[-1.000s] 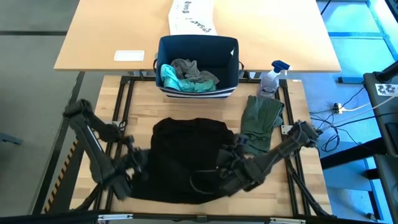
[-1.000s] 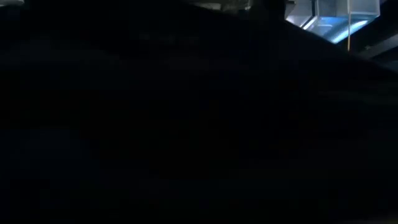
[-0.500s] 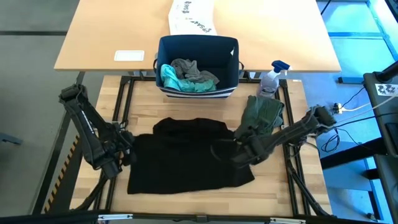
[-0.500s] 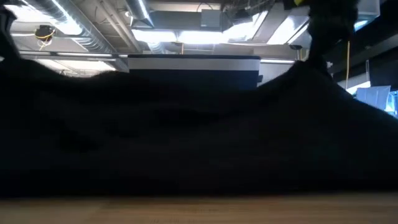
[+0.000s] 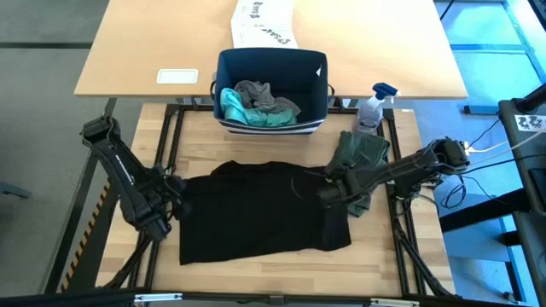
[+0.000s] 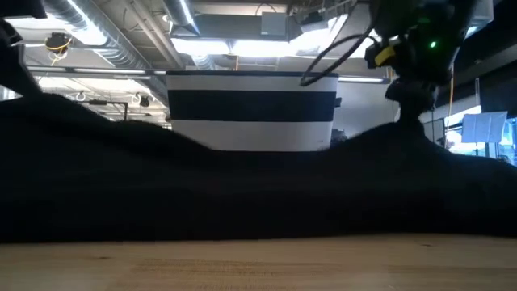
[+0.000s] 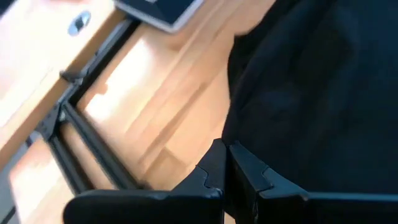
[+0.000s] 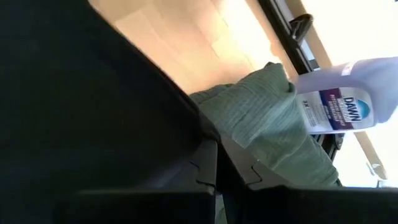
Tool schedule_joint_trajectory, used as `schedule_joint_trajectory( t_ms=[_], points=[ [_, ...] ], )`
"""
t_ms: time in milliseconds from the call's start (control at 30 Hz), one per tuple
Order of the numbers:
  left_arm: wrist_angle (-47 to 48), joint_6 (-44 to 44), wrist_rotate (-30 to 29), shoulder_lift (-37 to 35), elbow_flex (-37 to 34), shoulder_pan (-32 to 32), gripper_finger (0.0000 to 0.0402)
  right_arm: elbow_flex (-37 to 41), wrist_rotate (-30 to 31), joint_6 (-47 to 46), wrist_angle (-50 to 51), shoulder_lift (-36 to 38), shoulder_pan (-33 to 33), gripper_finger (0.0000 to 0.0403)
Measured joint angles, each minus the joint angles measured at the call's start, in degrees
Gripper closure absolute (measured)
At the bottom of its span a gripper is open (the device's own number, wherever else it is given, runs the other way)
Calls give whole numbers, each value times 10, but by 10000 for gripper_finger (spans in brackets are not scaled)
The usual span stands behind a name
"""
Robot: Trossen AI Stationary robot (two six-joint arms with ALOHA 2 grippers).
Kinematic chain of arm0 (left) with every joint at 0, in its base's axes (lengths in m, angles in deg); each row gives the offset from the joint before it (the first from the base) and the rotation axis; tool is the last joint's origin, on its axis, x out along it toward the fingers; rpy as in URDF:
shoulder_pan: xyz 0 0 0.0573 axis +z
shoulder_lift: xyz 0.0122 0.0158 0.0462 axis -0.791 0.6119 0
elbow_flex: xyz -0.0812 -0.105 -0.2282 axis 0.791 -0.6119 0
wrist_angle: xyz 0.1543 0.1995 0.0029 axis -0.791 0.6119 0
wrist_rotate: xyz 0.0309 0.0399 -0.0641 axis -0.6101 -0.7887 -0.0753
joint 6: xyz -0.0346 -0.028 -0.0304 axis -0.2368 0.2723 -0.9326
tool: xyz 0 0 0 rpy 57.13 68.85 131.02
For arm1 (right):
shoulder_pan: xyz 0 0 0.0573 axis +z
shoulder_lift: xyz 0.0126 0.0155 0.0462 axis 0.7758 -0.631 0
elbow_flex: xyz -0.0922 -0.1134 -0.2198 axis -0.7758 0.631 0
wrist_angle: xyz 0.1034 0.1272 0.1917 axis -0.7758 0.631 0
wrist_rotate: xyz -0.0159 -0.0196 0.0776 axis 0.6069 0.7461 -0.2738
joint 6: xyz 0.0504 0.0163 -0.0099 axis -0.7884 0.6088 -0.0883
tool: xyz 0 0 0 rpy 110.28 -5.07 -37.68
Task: Fold Laundry from Bin
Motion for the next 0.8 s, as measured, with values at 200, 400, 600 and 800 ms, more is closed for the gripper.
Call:
schedule_joint_trajectory(
  t_ms=[200,400,600,800],
  points=[
    [0,120,-16,-16,0,68,401,8,0,15,-29,0,-23,400],
    [0,202,-21,-68,0,132,401,8,5,18,-22,2,-24,400],
    [1,213,-46,-135,0,139,401,-23,40,2,30,13,-16,400],
    [1,217,-33,-173,-9,192,401,-8,35,20,10,17,-64,400]
  ],
)
